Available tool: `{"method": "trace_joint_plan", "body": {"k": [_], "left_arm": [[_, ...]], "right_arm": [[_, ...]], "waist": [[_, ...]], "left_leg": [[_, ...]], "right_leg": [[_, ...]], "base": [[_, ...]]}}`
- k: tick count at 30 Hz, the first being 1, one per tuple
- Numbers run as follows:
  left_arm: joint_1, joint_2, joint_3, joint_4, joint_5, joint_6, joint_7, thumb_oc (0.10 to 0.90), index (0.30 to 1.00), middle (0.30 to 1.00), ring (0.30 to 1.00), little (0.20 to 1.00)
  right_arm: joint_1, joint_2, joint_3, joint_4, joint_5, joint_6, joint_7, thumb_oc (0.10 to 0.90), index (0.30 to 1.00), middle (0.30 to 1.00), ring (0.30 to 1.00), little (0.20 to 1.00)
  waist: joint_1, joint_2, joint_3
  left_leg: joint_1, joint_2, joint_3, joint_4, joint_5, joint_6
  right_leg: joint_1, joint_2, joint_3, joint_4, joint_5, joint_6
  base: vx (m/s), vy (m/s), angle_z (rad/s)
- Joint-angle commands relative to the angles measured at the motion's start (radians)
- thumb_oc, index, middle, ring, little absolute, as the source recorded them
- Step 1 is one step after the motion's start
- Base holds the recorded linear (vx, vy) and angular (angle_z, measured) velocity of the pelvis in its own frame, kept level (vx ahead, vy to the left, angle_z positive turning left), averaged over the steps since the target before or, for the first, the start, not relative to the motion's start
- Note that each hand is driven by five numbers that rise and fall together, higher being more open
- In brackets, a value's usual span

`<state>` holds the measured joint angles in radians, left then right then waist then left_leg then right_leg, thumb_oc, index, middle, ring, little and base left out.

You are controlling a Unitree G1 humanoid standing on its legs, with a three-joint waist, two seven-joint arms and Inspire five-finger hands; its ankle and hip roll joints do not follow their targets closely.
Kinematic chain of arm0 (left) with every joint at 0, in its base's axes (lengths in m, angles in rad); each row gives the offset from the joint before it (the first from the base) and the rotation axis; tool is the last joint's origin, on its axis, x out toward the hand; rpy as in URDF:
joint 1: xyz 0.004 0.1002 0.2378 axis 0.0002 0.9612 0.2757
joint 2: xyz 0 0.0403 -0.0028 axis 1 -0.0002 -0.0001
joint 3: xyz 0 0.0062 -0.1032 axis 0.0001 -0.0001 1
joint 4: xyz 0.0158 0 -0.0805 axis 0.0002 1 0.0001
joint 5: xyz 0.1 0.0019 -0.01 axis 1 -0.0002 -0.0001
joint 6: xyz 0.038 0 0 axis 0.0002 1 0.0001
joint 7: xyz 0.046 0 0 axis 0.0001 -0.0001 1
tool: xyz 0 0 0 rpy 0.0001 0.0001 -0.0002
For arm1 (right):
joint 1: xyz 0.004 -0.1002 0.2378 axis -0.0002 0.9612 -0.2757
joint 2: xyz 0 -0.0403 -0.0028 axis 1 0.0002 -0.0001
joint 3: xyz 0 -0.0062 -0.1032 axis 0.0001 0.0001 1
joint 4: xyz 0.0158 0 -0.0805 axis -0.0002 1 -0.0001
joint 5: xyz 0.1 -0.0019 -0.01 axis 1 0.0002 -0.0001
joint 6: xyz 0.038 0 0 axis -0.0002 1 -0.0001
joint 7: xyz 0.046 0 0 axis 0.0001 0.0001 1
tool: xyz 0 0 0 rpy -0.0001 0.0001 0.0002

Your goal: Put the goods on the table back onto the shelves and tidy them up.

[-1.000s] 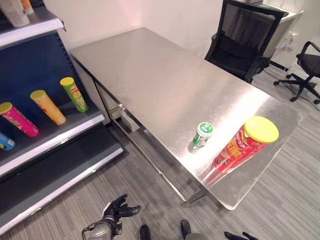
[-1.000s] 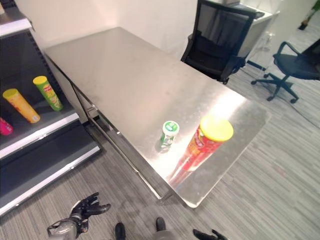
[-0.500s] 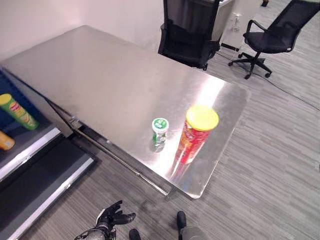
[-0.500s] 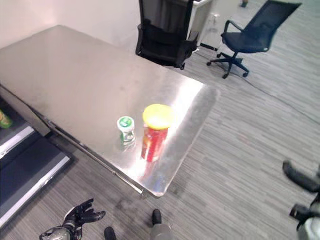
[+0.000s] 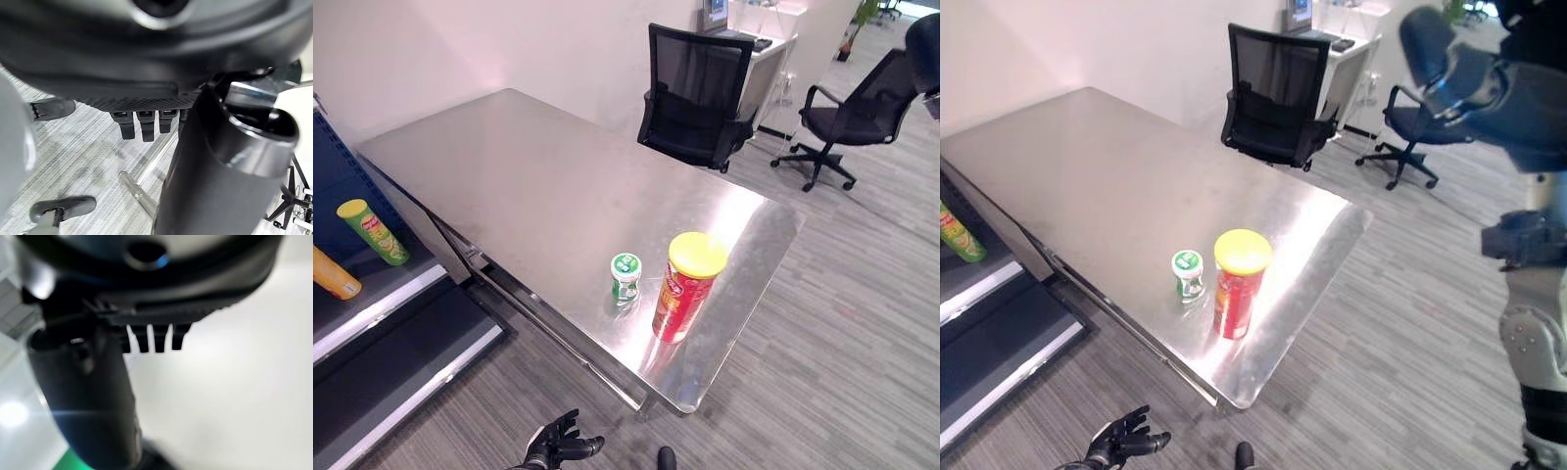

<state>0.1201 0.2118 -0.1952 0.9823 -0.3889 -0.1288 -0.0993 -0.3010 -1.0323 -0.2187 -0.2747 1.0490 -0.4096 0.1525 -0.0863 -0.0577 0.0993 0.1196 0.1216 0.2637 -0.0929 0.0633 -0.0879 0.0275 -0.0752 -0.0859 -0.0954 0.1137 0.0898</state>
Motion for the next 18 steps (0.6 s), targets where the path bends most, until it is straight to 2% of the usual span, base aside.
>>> {"method": "trace_joint_plan", "body": {"k": [1,3,7,14,18], "left_arm": [[-0.047,0.059,-0.010,0.012,0.033,-0.060,-0.015,0.800,0.900,0.900,0.900,0.900],[-0.036,0.058,0.006,0.024,0.051,-0.063,-0.024,0.800,0.900,0.900,0.900,0.900],[-0.028,0.048,0.020,0.034,0.065,-0.067,-0.041,0.800,0.900,0.900,0.900,0.900],[-0.031,0.034,0.025,0.030,0.046,-0.067,-0.049,0.800,0.900,0.900,0.900,0.900],[-0.045,0.033,0.027,0.013,0.032,-0.065,-0.046,0.800,0.900,0.900,0.900,0.900]], "right_arm": [[-0.021,-0.066,-0.024,-0.079,0.127,-0.033,0.084,0.800,0.900,0.900,0.900,0.900],[0.057,-0.130,-0.009,-0.138,0.103,0.025,0.136,0.800,0.900,0.900,0.900,0.900],[0.183,-0.197,-0.044,-0.153,0.059,0.077,0.189,0.800,0.900,0.900,0.900,0.900],[0.252,-0.188,-0.062,-0.125,-0.033,0.106,0.184,0.800,0.900,0.900,0.900,0.900],[0.259,-0.133,-0.104,-0.091,-0.091,0.108,0.145,0.800,0.900,0.900,0.900,0.900]], "waist": [[0.021,-0.018,-0.030],[0.022,-0.018,-0.029],[0.017,-0.019,-0.028],[0.013,-0.015,-0.024],[0.009,-0.013,-0.020]], "left_leg": [[0.031,-0.013,-0.004,0.006,-0.105,0.005],[0.032,-0.010,-0.001,0.006,-0.102,0.000],[0.028,-0.005,-0.004,0.006,-0.096,-0.005],[0.026,-0.001,-0.003,0.006,-0.096,-0.008],[0.022,-0.001,-0.010,0.006,-0.097,-0.007]], "right_leg": [[0.056,-0.045,-0.009,0.008,-0.078,0.086],[0.059,-0.041,-0.018,0.008,-0.080,0.083],[0.060,-0.037,-0.026,0.008,-0.083,0.081],[0.059,-0.035,-0.027,0.008,-0.084,0.079],[0.058,-0.034,-0.028,0.008,-0.086,0.078]], "base": [[-0.02,-0.058,0.02],[-0.02,-0.049,0.02],[-0.01,-0.026,0.02],[0.00,0.000,0.00],[0.01,-0.003,0.02]]}}
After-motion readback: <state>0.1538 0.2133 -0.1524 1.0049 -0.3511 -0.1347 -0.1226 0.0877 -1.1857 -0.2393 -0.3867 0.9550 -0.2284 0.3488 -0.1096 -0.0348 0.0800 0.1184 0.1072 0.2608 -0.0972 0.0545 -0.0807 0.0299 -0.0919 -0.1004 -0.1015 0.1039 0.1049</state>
